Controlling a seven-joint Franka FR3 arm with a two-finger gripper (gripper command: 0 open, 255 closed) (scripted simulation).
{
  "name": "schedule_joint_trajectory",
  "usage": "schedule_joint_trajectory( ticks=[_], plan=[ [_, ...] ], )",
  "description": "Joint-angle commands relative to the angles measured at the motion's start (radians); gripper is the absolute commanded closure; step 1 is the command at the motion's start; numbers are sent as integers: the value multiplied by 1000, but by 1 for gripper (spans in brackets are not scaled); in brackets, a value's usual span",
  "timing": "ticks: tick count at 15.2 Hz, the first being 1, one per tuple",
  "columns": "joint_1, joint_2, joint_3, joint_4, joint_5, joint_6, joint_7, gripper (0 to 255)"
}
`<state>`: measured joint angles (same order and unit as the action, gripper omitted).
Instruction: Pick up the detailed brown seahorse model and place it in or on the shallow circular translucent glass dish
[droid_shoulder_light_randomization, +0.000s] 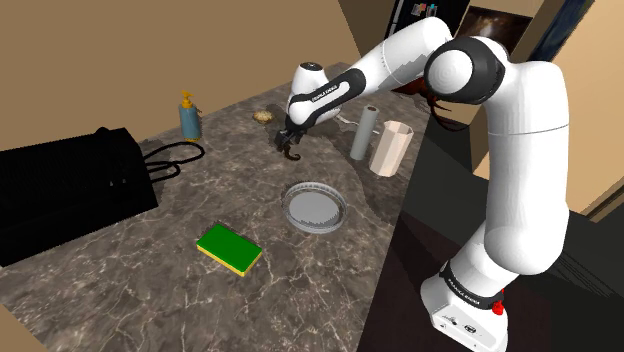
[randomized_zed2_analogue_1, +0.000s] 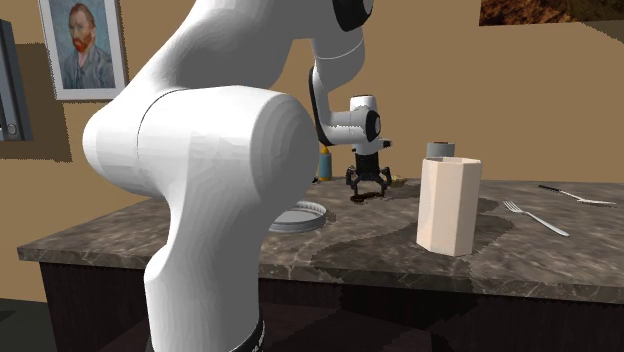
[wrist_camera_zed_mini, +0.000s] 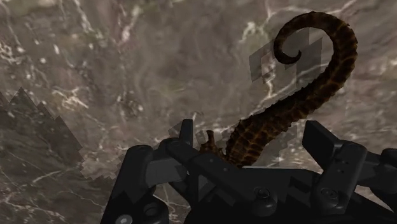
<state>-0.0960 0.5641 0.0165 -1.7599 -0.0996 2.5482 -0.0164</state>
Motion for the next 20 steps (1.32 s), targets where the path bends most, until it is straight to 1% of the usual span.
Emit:
schedule_joint_trajectory(
  ticks=[1,2,3,12,20],
  plan=[
    [0,0,0,0,0,0,0,0],
    [0,0,0,0,0,0,0,0],
    [0,0,0,0,0,0,0,255],
    [0,0,0,0,0,0,0,255],
    [-3,-65,5,14,7,-78,-8,255]
  ],
)
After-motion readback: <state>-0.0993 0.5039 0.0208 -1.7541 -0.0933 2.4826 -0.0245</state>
